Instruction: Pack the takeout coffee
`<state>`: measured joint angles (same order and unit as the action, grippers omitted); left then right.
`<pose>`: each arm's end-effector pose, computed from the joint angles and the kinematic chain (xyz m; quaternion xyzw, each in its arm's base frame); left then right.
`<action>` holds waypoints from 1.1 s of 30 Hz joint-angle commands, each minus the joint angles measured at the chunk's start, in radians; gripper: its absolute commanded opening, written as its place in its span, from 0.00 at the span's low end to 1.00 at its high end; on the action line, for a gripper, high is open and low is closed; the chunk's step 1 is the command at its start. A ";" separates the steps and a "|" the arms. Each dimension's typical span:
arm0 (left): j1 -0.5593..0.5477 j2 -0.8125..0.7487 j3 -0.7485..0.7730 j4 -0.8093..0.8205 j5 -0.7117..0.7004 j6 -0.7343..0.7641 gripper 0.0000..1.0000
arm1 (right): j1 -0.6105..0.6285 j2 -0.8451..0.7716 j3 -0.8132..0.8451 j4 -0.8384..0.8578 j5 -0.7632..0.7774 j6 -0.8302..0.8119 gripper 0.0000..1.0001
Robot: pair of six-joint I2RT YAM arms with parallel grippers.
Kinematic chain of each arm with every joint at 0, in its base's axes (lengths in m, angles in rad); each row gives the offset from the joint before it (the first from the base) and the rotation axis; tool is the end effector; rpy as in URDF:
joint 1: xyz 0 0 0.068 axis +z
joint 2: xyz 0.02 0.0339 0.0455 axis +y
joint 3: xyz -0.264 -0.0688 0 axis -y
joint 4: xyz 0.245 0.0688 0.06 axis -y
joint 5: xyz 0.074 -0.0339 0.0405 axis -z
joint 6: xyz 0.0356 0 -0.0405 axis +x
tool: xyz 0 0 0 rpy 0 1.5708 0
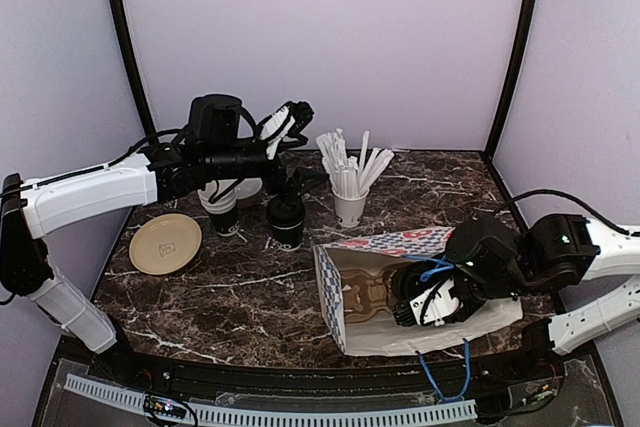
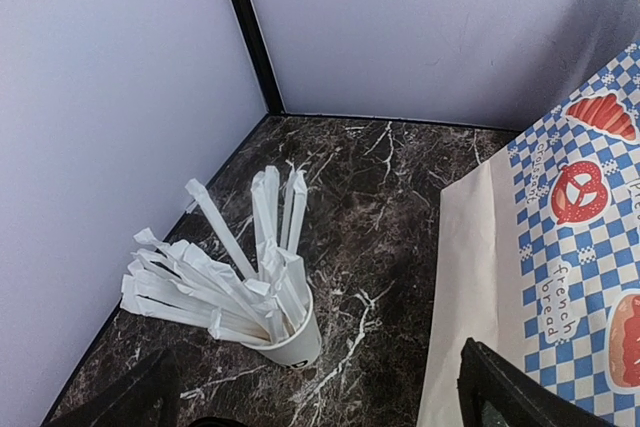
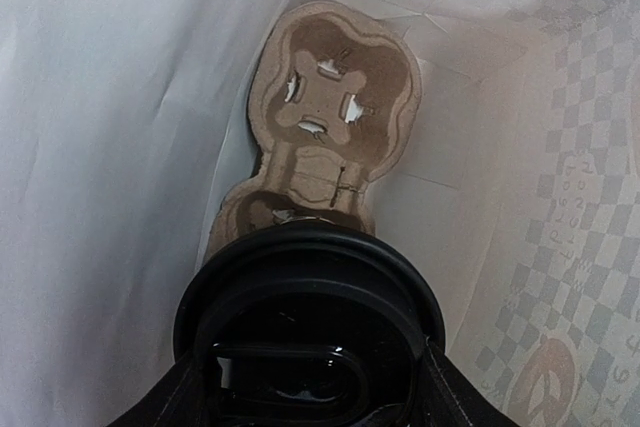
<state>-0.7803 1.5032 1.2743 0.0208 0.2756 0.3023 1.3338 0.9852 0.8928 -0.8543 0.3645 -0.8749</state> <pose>0.2493 -0.2604 0.3574 0.4706 0.6148 -0.2514 0.5809 0.0561 0.1781 0.2836 -0.8109 0.4706 -0.0993 0.3332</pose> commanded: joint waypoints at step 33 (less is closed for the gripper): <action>0.005 -0.010 -0.001 -0.016 0.041 0.031 0.99 | -0.087 -0.041 -0.241 0.276 0.035 -0.085 0.50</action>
<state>-0.7803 1.5036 1.2743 0.0055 0.3164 0.3153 1.2518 0.9581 0.7013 -0.6579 0.3321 -0.9279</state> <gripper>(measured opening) 0.987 0.593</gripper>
